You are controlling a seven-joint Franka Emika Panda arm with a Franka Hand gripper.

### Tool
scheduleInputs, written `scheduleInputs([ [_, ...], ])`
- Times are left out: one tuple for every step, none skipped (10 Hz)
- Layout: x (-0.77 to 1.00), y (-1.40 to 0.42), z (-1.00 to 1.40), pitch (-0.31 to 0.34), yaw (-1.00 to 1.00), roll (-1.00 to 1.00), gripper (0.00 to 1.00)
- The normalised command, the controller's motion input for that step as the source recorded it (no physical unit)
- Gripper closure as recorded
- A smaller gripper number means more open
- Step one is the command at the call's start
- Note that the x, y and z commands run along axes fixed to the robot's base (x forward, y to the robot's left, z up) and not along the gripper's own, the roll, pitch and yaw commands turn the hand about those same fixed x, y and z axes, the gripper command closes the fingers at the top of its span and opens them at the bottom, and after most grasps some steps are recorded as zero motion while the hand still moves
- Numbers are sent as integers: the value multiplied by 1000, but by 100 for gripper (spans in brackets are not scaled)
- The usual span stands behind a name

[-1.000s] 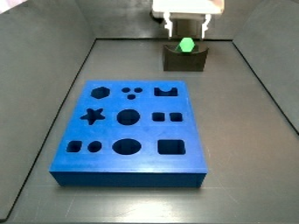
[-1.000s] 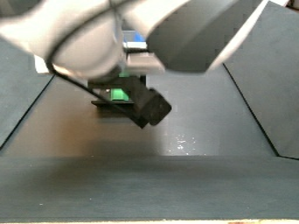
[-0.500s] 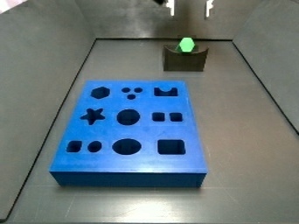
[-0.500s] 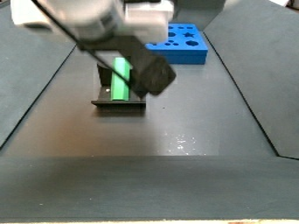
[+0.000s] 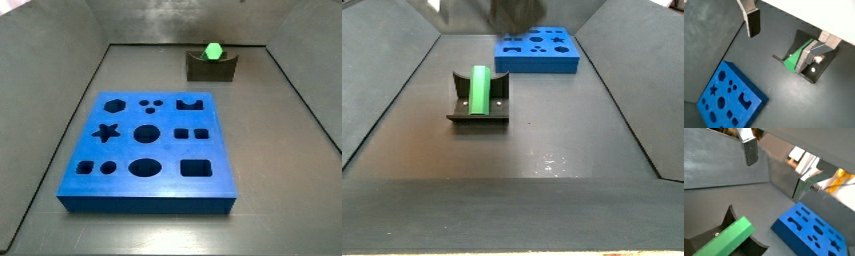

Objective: Pick up the hexagon object. Move up. Place the hexagon object on the fixture. Regrasp the hexagon object. Move to above the board. Insert the hexagon object.
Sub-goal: Regrasp the hexagon object.

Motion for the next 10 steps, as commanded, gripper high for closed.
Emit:
scheduleInputs([
  [-46,-592,99,33,35,1000,0],
  [-25,-398,66,33,35,1000,0],
  [-23,-122,37,31,36,1000,0],
  [-22,-29,22,29,36,1000,0],
  [-19,-34,5,27,36,1000,0],
  [-16,-43,3,22,37,1000,0],
  [-14,-34,-1,16,38,1000,0],
  [-12,-26,0,12,39,1000,0],
  [-16,-27,-1,11,41,1000,0],
  [-14,-26,4,13,42,1000,0],
])
